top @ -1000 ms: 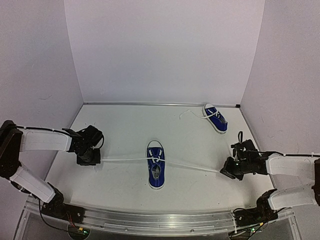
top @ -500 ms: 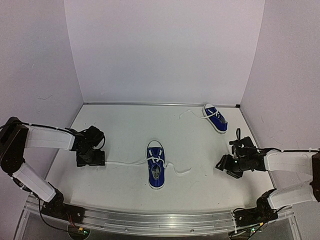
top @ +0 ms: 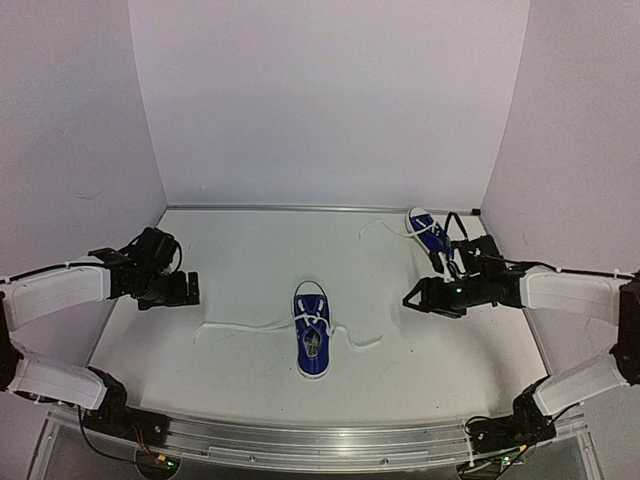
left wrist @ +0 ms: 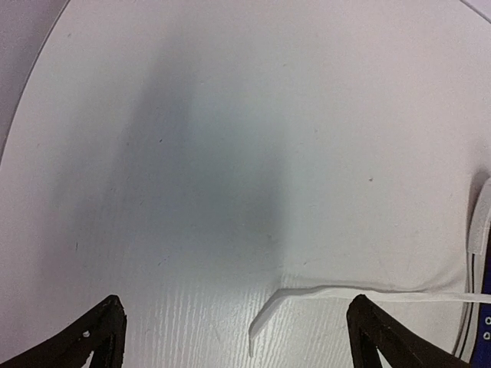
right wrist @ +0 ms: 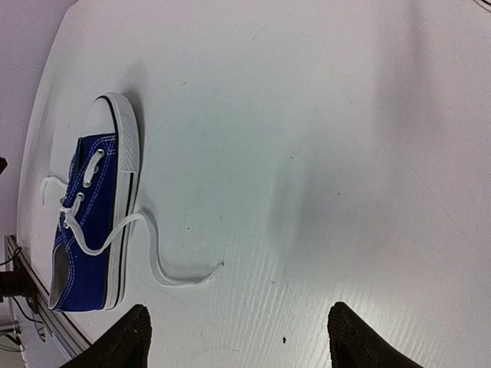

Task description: Tie the shoes

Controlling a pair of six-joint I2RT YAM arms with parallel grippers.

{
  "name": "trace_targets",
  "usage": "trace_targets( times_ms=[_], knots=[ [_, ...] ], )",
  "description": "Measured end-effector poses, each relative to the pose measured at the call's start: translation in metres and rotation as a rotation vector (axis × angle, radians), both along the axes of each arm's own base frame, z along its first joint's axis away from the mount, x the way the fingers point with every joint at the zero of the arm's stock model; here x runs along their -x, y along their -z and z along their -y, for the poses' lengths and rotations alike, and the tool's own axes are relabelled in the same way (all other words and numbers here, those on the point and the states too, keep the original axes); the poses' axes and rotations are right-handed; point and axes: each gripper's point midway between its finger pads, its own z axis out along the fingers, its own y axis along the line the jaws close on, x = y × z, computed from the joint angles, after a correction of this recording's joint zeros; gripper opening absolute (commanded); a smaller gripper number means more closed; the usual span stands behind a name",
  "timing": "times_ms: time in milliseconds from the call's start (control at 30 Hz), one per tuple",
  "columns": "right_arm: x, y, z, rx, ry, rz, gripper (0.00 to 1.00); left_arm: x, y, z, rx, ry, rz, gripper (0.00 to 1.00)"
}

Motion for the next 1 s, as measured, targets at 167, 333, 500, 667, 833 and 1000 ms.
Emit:
trace_targets(
  times_ms=[167, 333, 500, 667, 833, 1000],
  knots=[
    [-0.011, 0.008, -0.046, 0.048, -0.16, -0.007, 0.64, -0.006, -0.014, 0.016, 0.038, 0.101, 0.05, 1.0],
    [0.009, 0.04, -0.098, 0.153, -0.333, -0.041, 0.58, -0.005, -0.015, 0.024, 0.053, 0.151, 0.051, 0.99],
    [0.027, 0.067, -0.103, 0.249, -0.39, -0.092, 0.52, -0.005, -0.015, 0.029, 0.06, 0.18, 0.053, 1.0],
    [0.027, 0.08, -0.1, 0.301, -0.403, -0.098, 0.38, -0.004, -0.012, 0.034, 0.064, 0.206, 0.04, 1.0],
    [0.028, 0.085, -0.096, 0.322, -0.412, -0.091, 0.31, -0.01, -0.012, 0.046, 0.054, 0.25, 0.033, 1.0],
    [0.041, 0.086, -0.075, 0.367, -0.401, -0.102, 0.24, -0.016, -0.017, 0.052, 0.05, 0.275, 0.069, 1.0]
  ],
)
